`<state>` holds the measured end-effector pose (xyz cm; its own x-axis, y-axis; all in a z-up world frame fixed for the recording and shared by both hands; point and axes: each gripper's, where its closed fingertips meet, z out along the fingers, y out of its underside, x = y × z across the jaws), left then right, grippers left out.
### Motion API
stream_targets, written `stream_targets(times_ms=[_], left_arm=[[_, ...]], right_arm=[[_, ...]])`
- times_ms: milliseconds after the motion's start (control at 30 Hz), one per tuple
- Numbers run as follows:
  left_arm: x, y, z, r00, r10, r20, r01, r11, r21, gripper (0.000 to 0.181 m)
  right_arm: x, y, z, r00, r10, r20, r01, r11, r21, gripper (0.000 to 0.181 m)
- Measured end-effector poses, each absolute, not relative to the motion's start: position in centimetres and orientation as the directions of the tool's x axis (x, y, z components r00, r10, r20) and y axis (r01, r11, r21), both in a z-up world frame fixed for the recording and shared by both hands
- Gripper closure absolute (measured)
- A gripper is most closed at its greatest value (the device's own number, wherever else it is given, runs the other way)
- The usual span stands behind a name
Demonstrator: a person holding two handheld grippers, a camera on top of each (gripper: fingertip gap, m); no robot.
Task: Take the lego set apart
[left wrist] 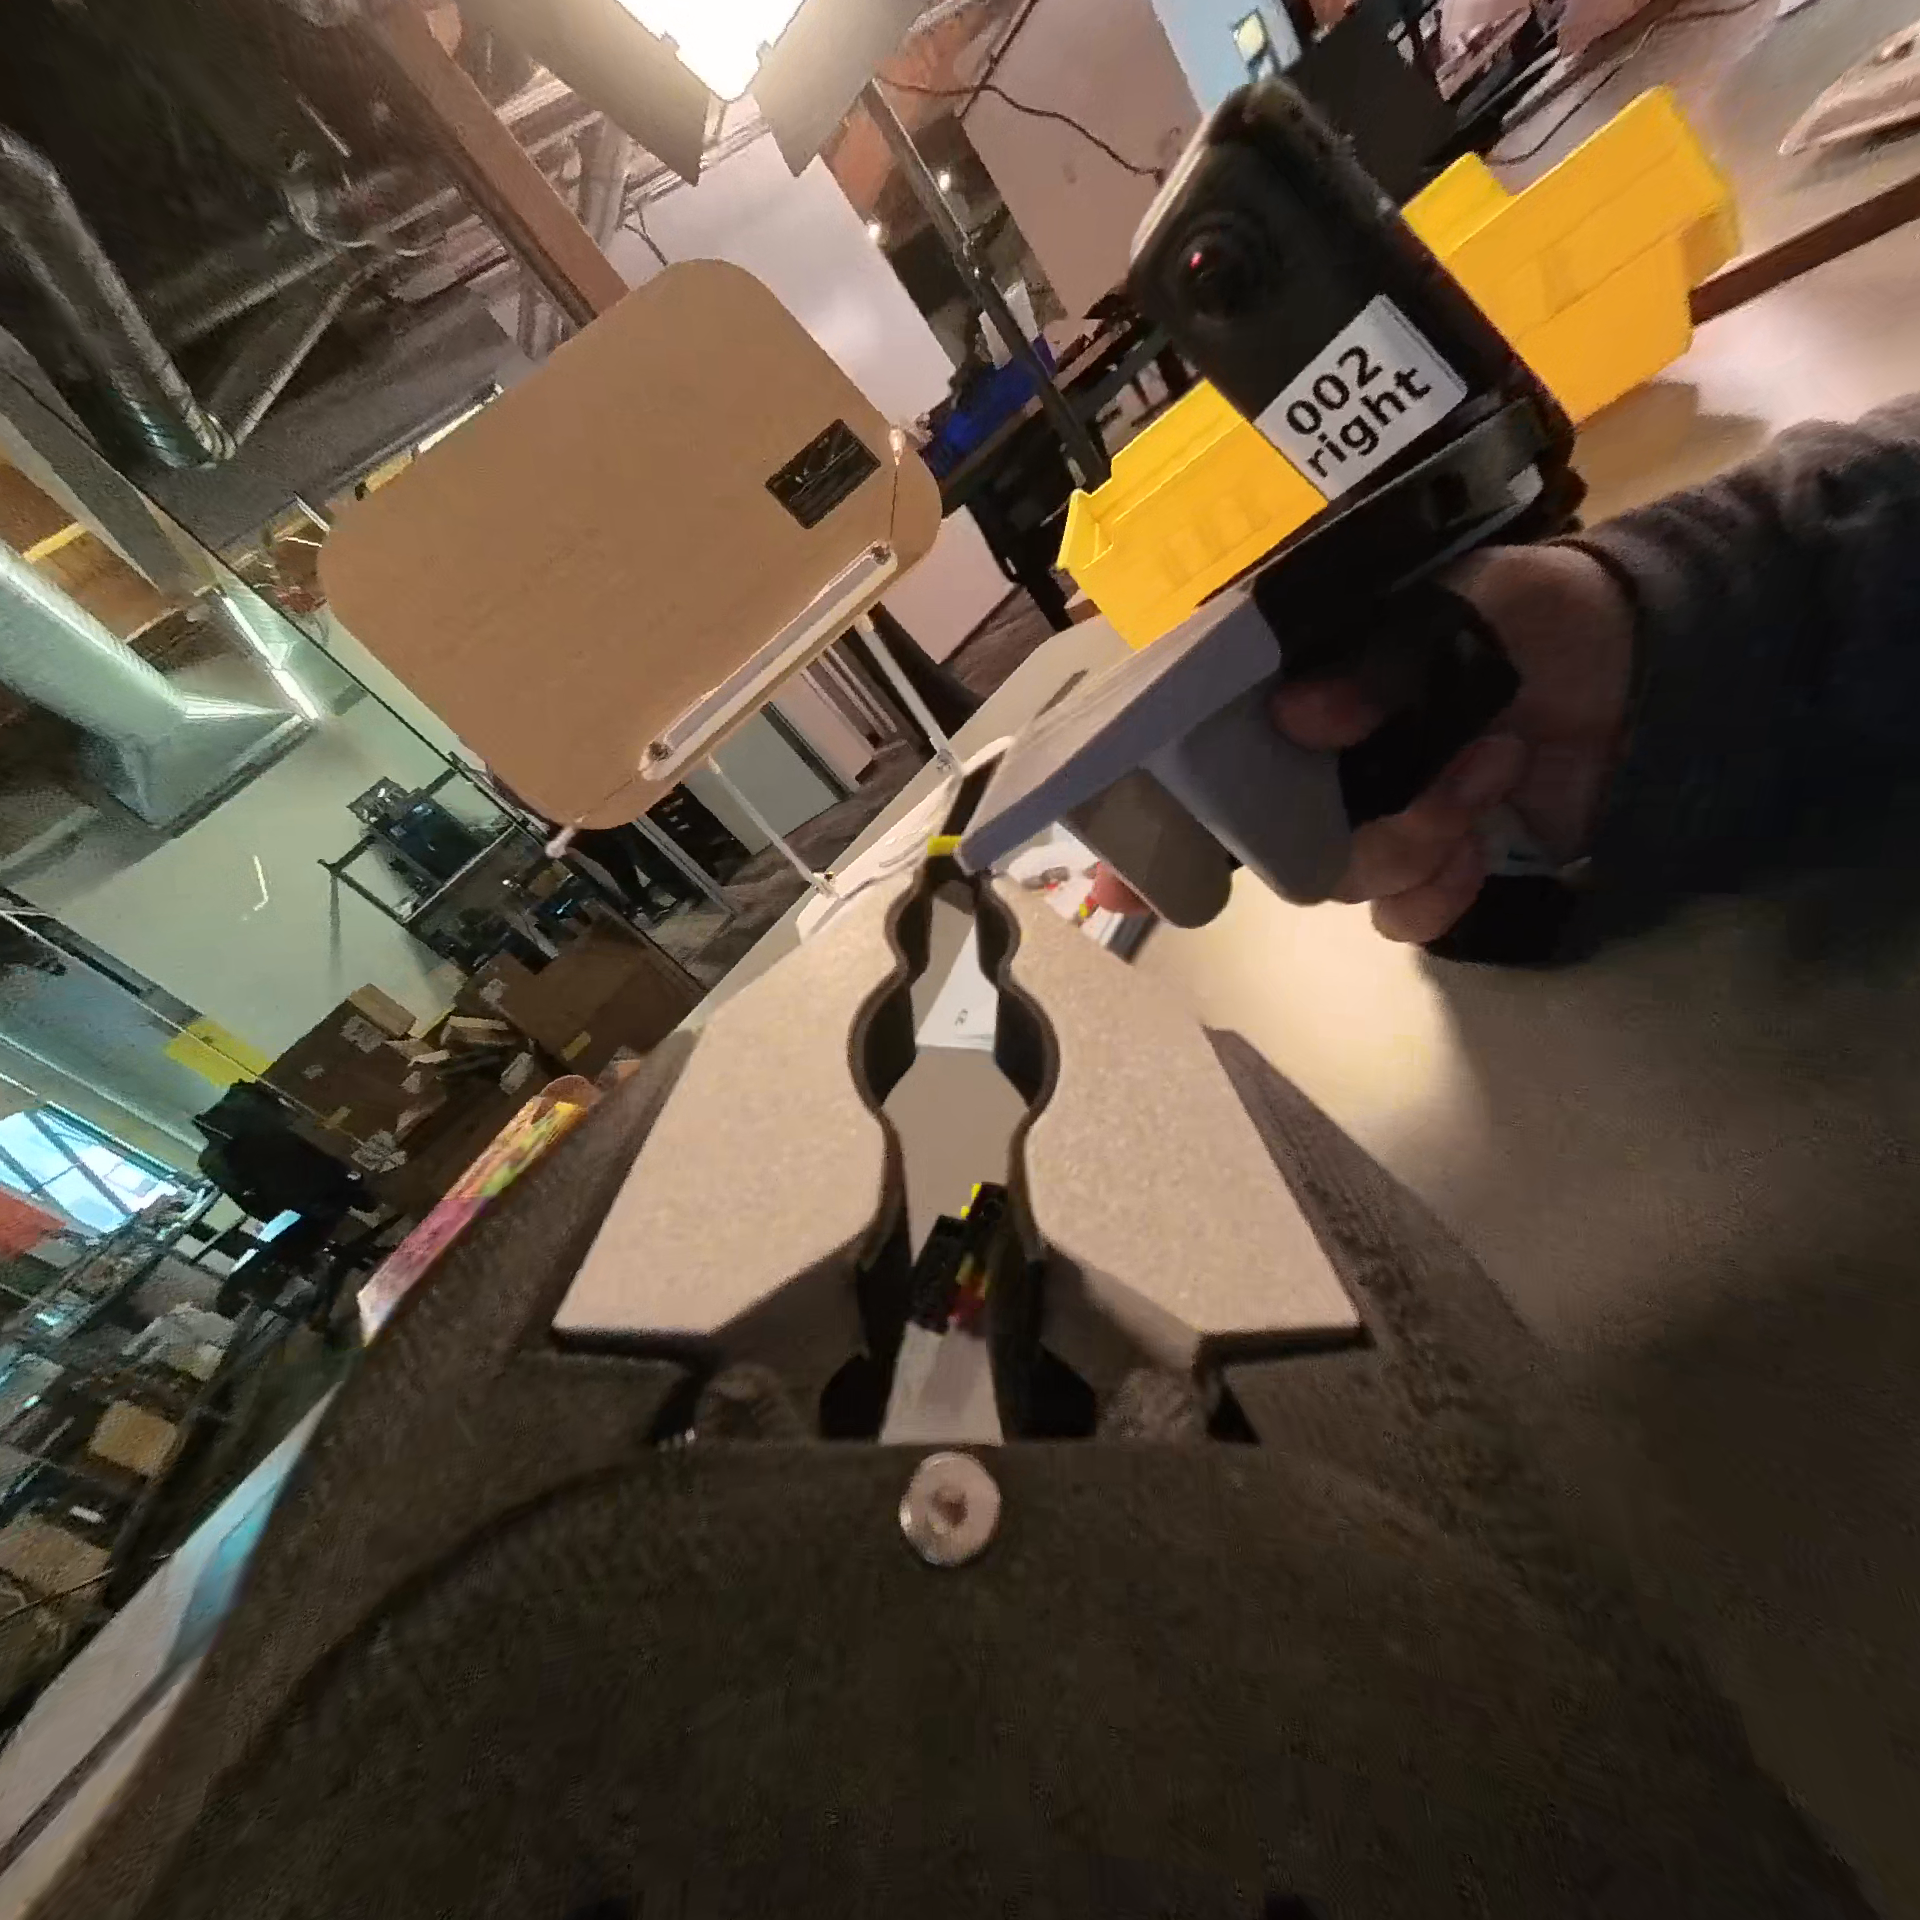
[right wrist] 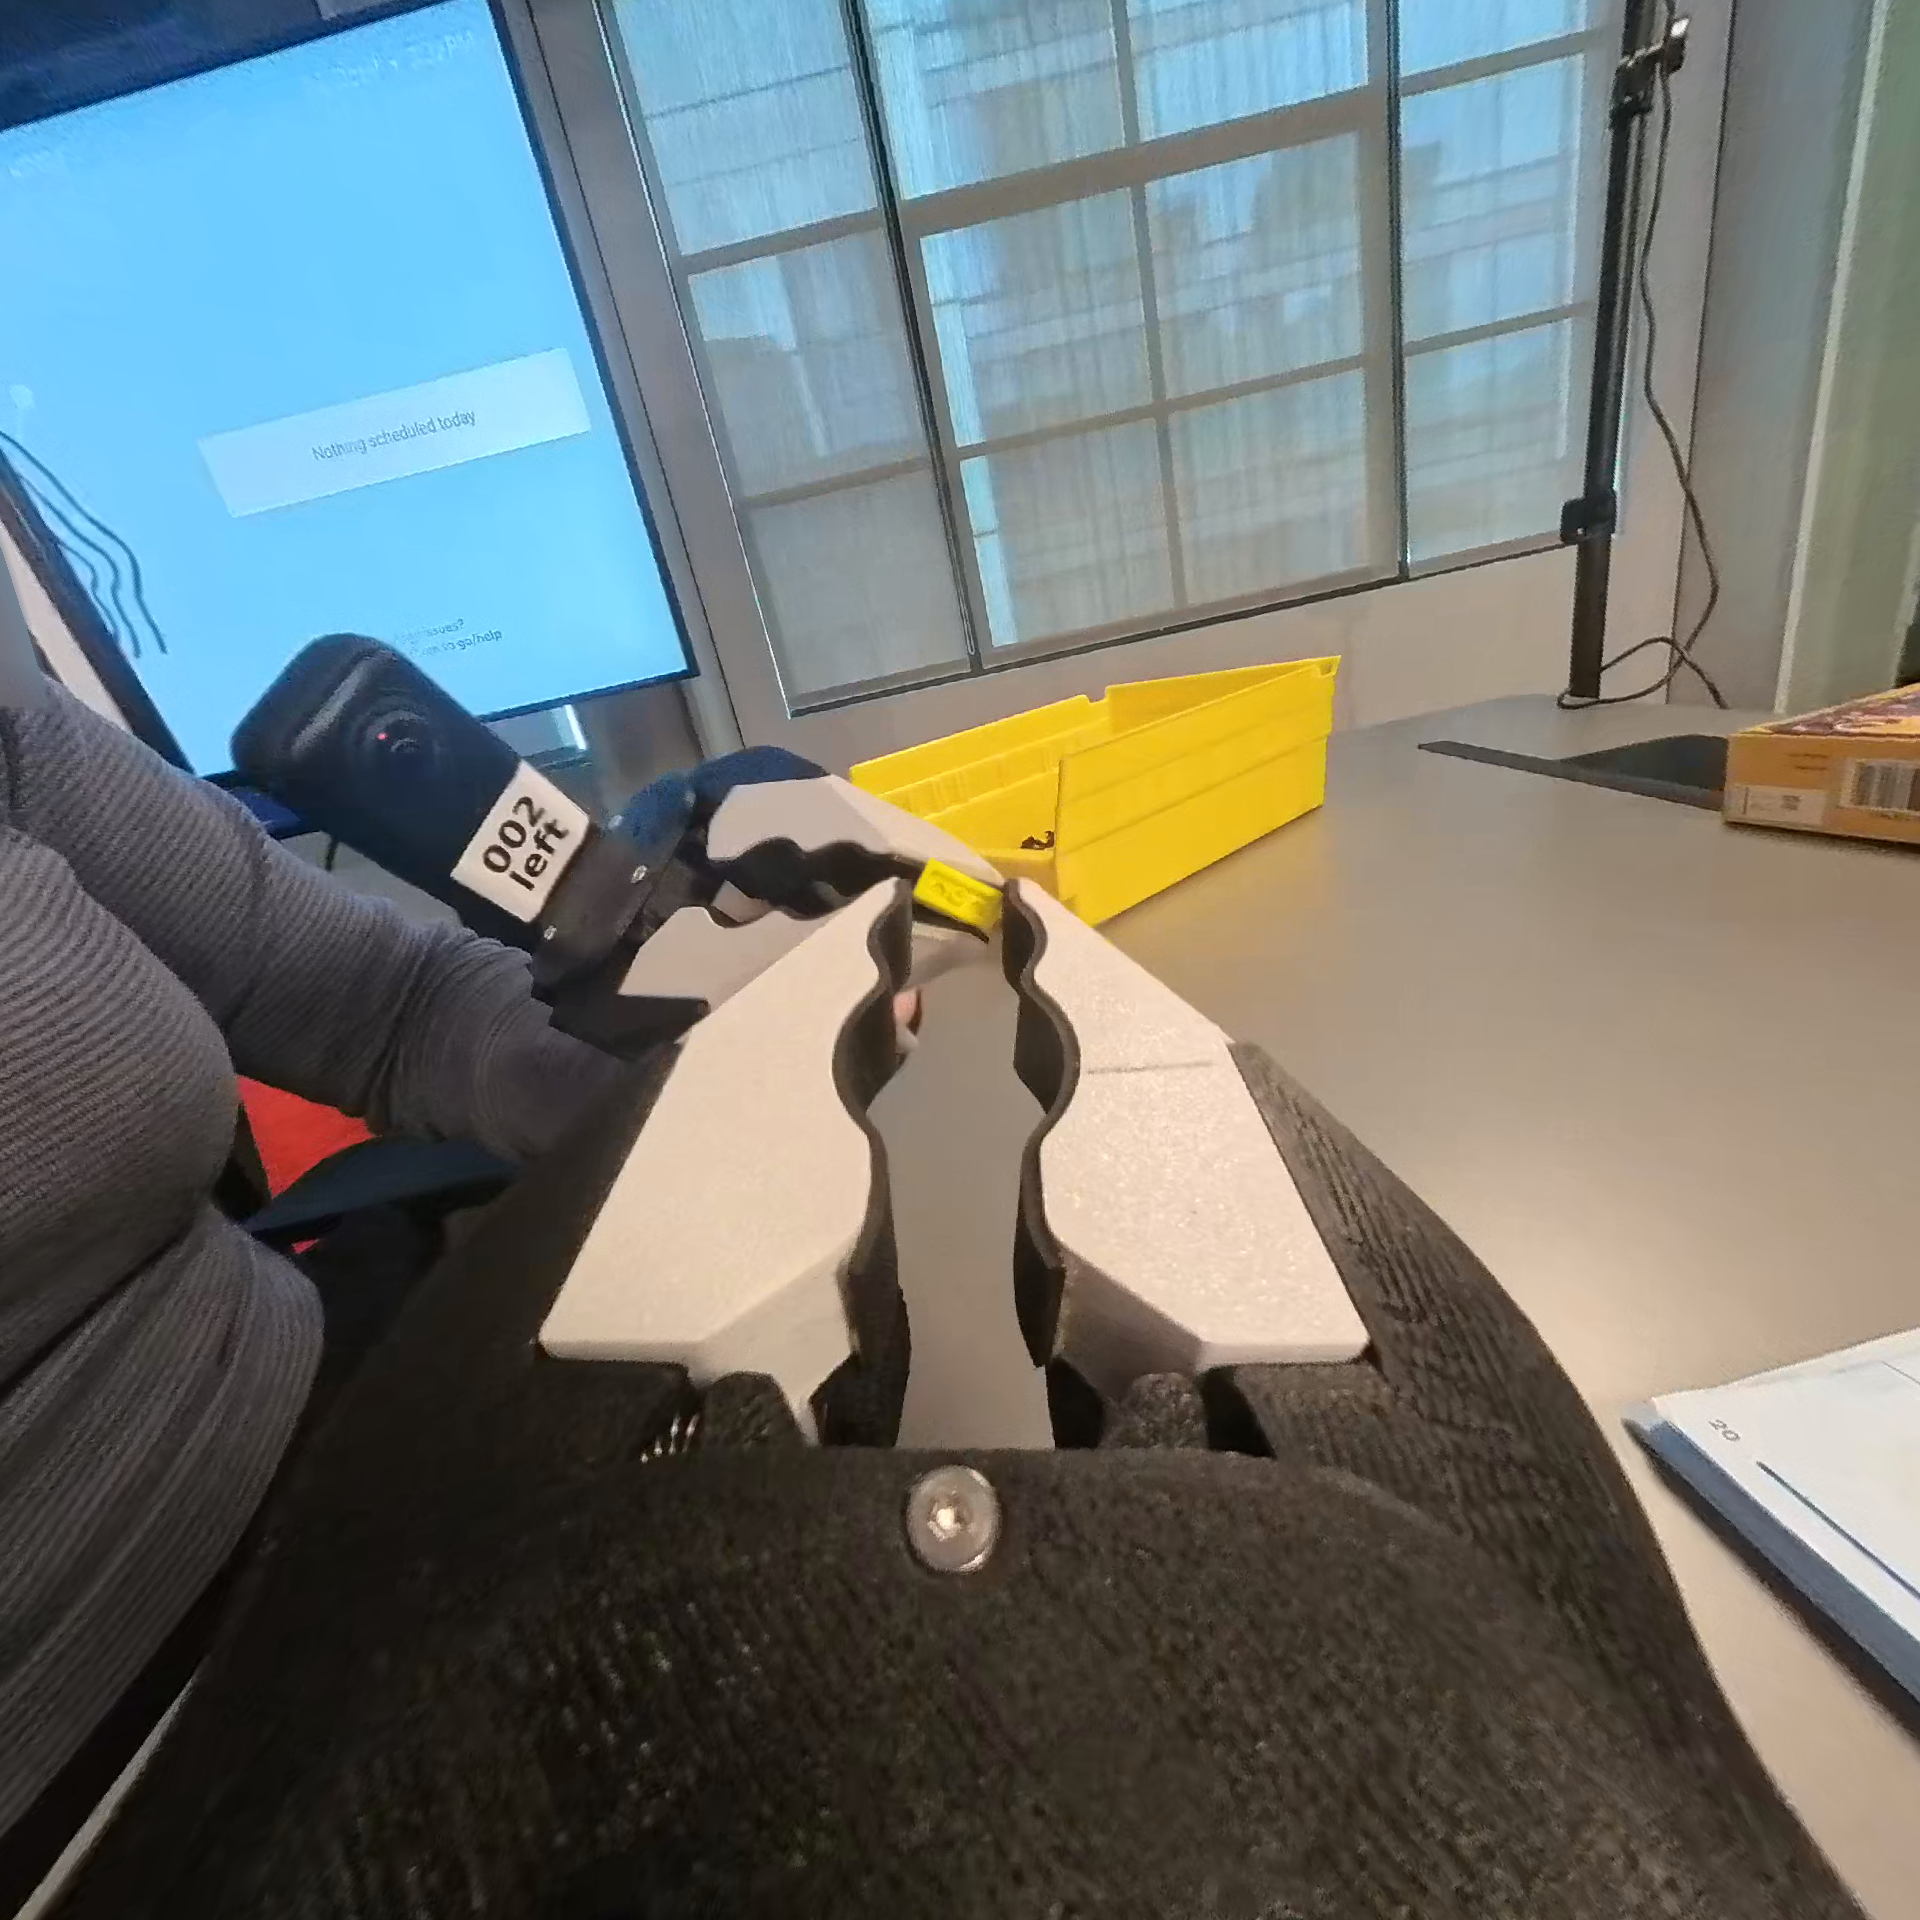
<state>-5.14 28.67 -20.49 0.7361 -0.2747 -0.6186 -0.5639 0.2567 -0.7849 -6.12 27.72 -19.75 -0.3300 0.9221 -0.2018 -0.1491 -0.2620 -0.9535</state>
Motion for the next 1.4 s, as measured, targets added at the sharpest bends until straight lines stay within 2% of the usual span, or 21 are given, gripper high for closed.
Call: stream_targets(times_ms=[100, 167, 300, 467, 567, 733, 933, 1100, 1167, 1267, 1400], left_arm=[[-5.3, 28.9, -21.0, 0.717, -0.299, -0.630, -0.591, 0.217, -0.777, 0.174], [-5.4, 29.0, -21.2, 0.691, -0.290, -0.663, -0.626, 0.219, -0.748, 0.175], [-5.0, 28.9, -22.1, 0.622, -0.289, -0.727, -0.695, 0.224, -0.683, 0.175], [-4.5, 28.9, -23.0, 0.564, -0.305, -0.767, -0.740, 0.226, -0.634, 0.174], [-4.2, 28.8, -23.3, 0.545, -0.305, -0.781, -0.754, 0.227, -0.616, 0.174], [-4.6, 29.0, -23.0, 0.578, -0.307, -0.756, -0.732, 0.214, -0.647, 0.174], [-4.3, 28.8, -22.9, 0.564, -0.309, -0.766, -0.738, 0.228, -0.635, 0.174], [-3.0, 27.3, -23.2, 0.528, -0.390, -0.754, -0.720, 0.266, -0.641, 0.174], [-4.5, 26.7, -22.7, 0.538, -0.344, -0.769, -0.733, 0.260, -0.629, 0.176], [-8.9, 26.0, -23.1, 0.654, -0.402, -0.640, -0.637, 0.162, -0.753, 0.177], [-12.2, 25.3, -22.3, 0.734, -0.361, -0.575, -0.586, 0.091, -0.806, 0.175]], right_arm=[[-6.2, 28.0, -20.3, -0.326, 0.910, -0.257, -0.092, -0.301, -0.949, 0.165], [-6.1, 28.4, -20.8, -0.336, 0.884, -0.326, -0.026, -0.354, -0.935, 0.160], [-5.5, 28.1, -22.0, -0.388, 0.820, -0.420, 0.103, -0.415, -0.904, 0.162], [-5.2, 27.8, -21.9, -0.424, 0.758, -0.496, 0.143, -0.485, -0.863, 0.160], [-5.3, 27.8, -22.4, -0.402, 0.774, -0.489, 0.163, -0.465, -0.870, 0.167], [-5.5, 27.8, -22.6, -0.386, 0.791, -0.475, 0.167, -0.447, -0.879, 0.160], [-5.4, 27.5, -22.2, -0.410, 0.773, -0.484, 0.154, -0.464, -0.872, 0.167], [-3.8, 26.1, -22.7, -0.494, 0.772, -0.399, 0.215, -0.336, -0.917, 0.167], [-2.1, 27.7, -22.4, -0.474, 0.786, -0.396, 0.198, -0.343, -0.918, 0.167], [1.0, 31.8, -20.8, -0.402, 0.823, -0.401, 0.095, -0.398, -0.912, 0.167], [-0.4, 31.8, -22.7, -0.327, 0.877, -0.352, 0.152, -0.319, -0.935, 0.167]])
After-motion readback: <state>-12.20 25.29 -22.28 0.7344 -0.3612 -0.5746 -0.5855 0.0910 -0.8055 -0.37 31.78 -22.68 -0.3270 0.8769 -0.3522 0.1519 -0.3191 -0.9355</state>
